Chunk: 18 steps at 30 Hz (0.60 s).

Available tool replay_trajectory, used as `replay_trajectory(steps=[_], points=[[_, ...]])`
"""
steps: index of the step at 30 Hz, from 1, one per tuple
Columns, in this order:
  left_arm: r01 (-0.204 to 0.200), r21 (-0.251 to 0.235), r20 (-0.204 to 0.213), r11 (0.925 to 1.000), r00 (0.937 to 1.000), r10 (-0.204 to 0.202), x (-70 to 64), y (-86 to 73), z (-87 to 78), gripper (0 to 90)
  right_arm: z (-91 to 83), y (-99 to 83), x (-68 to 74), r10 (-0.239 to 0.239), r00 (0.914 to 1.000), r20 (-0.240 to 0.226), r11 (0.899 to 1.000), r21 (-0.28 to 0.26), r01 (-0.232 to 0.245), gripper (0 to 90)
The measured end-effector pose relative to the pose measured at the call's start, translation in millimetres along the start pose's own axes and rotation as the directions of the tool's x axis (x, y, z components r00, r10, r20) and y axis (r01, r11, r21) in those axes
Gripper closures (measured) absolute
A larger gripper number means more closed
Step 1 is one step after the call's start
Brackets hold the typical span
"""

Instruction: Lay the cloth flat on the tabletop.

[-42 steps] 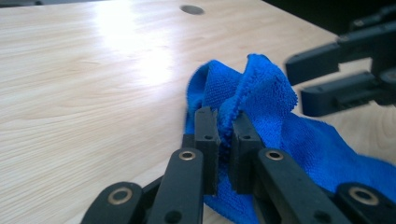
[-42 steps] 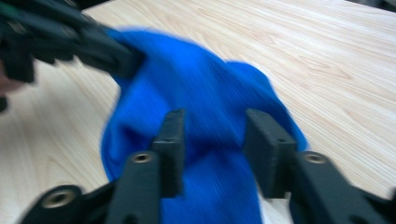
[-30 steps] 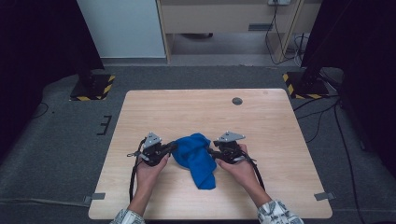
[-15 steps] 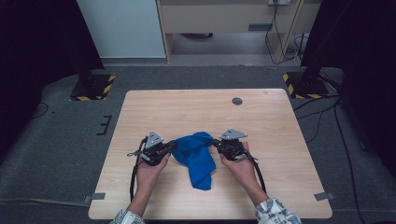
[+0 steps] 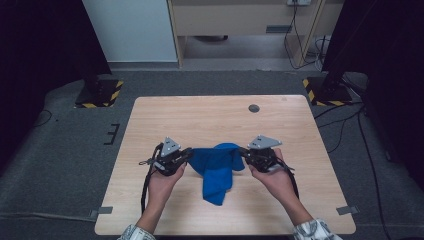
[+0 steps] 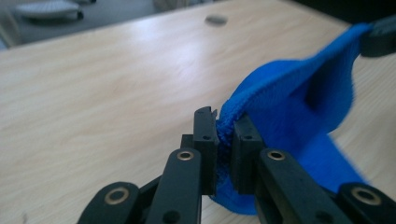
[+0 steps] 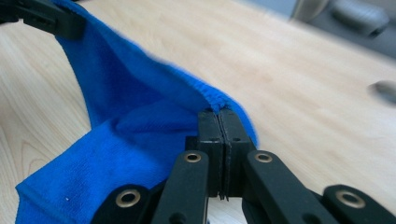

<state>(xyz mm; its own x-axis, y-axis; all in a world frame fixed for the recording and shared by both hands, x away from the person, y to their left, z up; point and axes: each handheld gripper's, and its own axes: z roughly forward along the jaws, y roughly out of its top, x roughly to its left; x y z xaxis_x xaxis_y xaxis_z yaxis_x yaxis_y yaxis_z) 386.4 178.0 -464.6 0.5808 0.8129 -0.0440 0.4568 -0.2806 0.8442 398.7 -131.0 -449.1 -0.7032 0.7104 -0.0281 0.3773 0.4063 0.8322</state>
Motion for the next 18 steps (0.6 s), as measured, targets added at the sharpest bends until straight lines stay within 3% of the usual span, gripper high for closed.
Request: replay_trajectory(steps=[2,3,4,5,6,9,10,12,14,15,16,18], points=[[0.005,0.020,-0.011,0.9998,0.9999,-0.004,4.9,-6.3,2.4,82.4,9.4,0.3,-2.3,0.005,0.9999,-0.012,1.000,0.019,-0.005,89.3],[0.010,0.029,-0.016,0.9995,0.9998,-0.010,8.0,-10.2,3.5,82.5,31.7,-2.0,-4.7,0.022,0.9993,-0.031,0.998,0.054,-0.020,89.4],[0.029,0.046,-0.023,0.9985,0.9994,-0.028,15.5,-17.8,4.6,82.5,42.7,-4.2,-5.2,0.032,0.9989,-0.035,0.997,0.065,-0.030,89.4],[0.029,0.046,-0.023,0.9985,0.9994,-0.028,15.5,-17.8,4.6,82.5,42.7,-4.2,-5.2,0.032,0.9989,-0.035,0.997,0.065,-0.030,89.4],[0.050,0.053,-0.029,0.9974,0.9984,-0.048,22.6,-23.6,6.1,82.4,62.0,-8.3,-4.3,0.055,0.9974,-0.047,0.995,0.082,-0.051,89.4],[0.062,0.063,-0.033,0.9961,0.9977,-0.060,26.8,-27.9,9.8,82.0,77.3,-11.6,-1.7,0.072,0.9964,-0.046,0.994,0.087,-0.067,88.4],[0.062,0.077,-0.035,0.9951,0.9976,-0.059,27.1,-30.5,13.4,81.6,83.0,-12.8,-0.9,0.099,0.9932,-0.061,0.992,0.080,-0.094,86.0],[0.057,0.081,-0.037,0.9950,0.9978,-0.055,26.6,-31.2,14.7,81.0,83.6,-13.1,-0.8,0.108,0.9923,-0.061,0.992,0.071,-0.104,84.0],[0.048,0.082,-0.039,0.9954,0.9982,-0.045,25.0,-31.4,15.8,80.0,75.7,-13.2,-2.2,0.109,0.9927,-0.053,0.993,0.044,-0.107,71.1],[0.046,0.080,-0.041,0.9958,0.9983,-0.043,24.7,-31.2,15.7,80.0,75.7,-13.2,-2.2,0.109,0.9927,-0.053,0.993,0.044,-0.107,71.1],[0.048,0.074,-0.041,0.9961,0.9981,-0.045,24.4,-30.7,15.5,79.1,63.9,-14.0,-5.5,0.108,0.9933,-0.041,0.994,0.023,-0.107,62.4],[0.042,0.071,-0.042,0.9965,0.9983,-0.040,23.9,-30.6,15.5,78.7,59.5,-14.8,-6.6,0.117,0.9926,-0.033,0.993,0.016,-0.116,59.3]])
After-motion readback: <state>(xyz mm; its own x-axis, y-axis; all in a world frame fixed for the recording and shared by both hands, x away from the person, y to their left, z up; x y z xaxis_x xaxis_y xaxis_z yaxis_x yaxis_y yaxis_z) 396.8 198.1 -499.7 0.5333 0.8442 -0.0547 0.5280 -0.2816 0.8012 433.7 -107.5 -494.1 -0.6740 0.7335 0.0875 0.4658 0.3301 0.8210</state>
